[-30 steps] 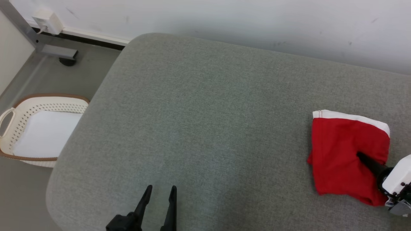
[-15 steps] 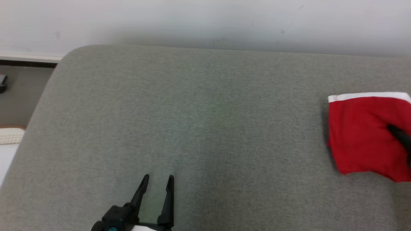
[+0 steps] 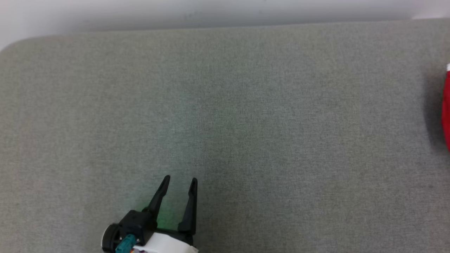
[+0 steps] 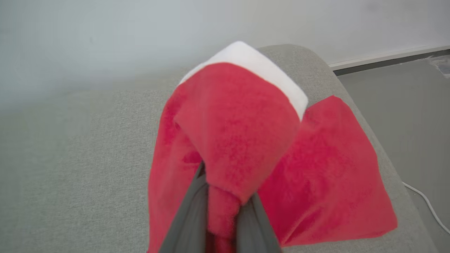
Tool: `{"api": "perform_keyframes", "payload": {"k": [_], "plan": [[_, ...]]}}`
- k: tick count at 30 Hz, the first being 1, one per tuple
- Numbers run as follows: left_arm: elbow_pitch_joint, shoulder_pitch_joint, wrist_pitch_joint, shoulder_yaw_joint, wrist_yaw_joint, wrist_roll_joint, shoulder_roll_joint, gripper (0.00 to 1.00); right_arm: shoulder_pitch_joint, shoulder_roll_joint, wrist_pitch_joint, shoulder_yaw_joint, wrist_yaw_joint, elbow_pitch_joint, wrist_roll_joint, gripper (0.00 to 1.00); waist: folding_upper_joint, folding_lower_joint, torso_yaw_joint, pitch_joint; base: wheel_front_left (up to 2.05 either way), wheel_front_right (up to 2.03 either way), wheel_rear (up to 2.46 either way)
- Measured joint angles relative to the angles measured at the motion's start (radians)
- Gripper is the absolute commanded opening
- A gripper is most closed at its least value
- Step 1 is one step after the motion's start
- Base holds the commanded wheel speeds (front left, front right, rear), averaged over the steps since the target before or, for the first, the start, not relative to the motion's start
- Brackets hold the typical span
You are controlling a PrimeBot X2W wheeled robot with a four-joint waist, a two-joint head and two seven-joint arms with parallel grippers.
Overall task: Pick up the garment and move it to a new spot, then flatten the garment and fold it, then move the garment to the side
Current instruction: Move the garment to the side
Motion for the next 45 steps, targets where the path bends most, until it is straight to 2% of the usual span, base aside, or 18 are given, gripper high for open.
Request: {"api": "perform_keyframes", "payload": {"k": [5,6,7,8,9,13,18,26,33,39,45], "plan": [[0.009,-0.023,0.0,0.002,-0.005,0.006,0.0,1.0,-0.036,-0.009,0.023,-0.031,0.0,0.034,-0.068,0.0,0.0,0.0,0.01,0.037,0.0,0.0,0.0],[0.013,-0.024,0.0,0.005,-0.005,0.012,0.0,1.0,-0.038,-0.014,0.026,-0.035,0.0,0.039,-0.093,0.1,0.0,0.0,0.014,0.041,0.0,0.0,0.0],[0.016,-0.024,0.0,0.008,-0.006,0.013,0.0,1.0,-0.038,-0.019,0.026,-0.04,0.0,0.045,-0.115,0.43,0.0,0.0,0.018,0.045,0.0,0.0,0.0],[0.017,-0.024,0.0,0.013,-0.006,0.013,0.0,1.0,-0.038,-0.025,0.026,-0.044,0.0,0.056,-0.142,0.97,0.0,0.0,0.021,0.046,0.0,0.0,0.0],[0.018,-0.024,0.0,0.016,-0.007,0.013,0.0,1.0,-0.034,-0.033,0.03,-0.045,0.0,0.067,-0.17,1.0,-0.0001,0.0,0.023,0.047,0.0,0.0,0.0],[0.021,-0.021,0.0,0.031,-0.01,0.021,0.0,1.0,-0.004,-0.043,0.002,-0.088,0.0,0.127,-0.299,1.0,0.0,-0.0001,0.023,0.039,0.0,0.0,0.0],[0.022,-0.018,0.0,0.045,-0.015,0.023,0.0,1.0,0.024,-0.012,-0.089,-0.156,0.0,0.193,-0.463,1.0,0.0,-0.0001,0.017,0.015,0.0,0.0,0.0],[0.012,0.007,0.0,0.055,-0.011,0.025,0.0,1.0,0.084,0.083,-0.294,-0.187,0.0,0.123,-0.522,1.0,-0.0001,-0.0001,0.008,-0.045,0.0,0.0,0.0],[-0.012,0.063,0.0,0.086,0.019,0.028,0.0,1.0,0.193,0.209,-0.449,-0.258,0.0,0.011,-0.598,1.0,-0.0001,-0.0002,0.006,-0.141,0.0,0.0,0.0],[-0.034,0.119,0.0,0.118,0.048,0.039,0.0,1.0,0.334,0.342,-0.56,-0.254,0.0,-0.121,-0.686,1.0,-0.0001,-0.0002,0.009,-0.234,0.0,0.0,0.0],[-0.022,0.193,0.0,0.144,0.08,0.058,0.0,1.0,0.485,0.47,-0.674,-0.222,0.0,-0.195,-0.771,1.0,-0.0001,-0.0003,0.005,-0.316,0.0,0.0,0.0]]}}
